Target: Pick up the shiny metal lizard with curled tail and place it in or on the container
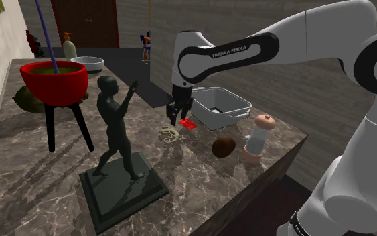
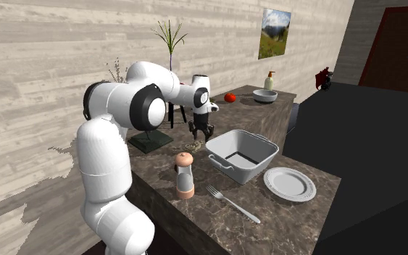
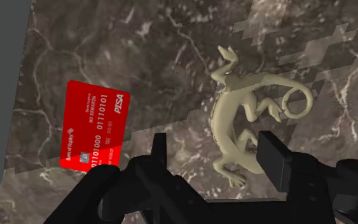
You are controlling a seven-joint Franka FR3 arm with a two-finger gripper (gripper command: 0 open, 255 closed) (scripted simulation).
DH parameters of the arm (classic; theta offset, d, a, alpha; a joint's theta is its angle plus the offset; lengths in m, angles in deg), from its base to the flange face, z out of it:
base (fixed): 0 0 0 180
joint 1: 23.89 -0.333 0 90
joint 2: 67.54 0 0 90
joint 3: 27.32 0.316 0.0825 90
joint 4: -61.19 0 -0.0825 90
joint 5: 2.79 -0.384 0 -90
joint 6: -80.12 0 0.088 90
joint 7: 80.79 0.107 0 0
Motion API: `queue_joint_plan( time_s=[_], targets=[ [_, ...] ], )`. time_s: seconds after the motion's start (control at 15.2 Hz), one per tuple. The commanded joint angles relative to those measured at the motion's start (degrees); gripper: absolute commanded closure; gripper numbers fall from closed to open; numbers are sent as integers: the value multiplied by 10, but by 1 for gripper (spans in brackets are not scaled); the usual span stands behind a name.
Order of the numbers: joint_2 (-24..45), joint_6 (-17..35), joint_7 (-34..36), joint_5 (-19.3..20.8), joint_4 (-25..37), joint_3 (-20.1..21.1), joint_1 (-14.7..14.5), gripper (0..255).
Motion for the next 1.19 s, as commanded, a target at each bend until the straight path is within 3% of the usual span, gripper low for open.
queue_joint_plan(
  time_s=[0.0, 0.13, 0.59, 1.12],
  targets=[
    [9, 19, 2, 13, 1, 10, -11, 0],
    [19, 39, 6, 28, 1, 19, -23, 0],
    [41, 88, 11, 35, -27, 18, -24, 0],
    [43, 91, 12, 36, -29, 18, -24, 0]
  ],
)
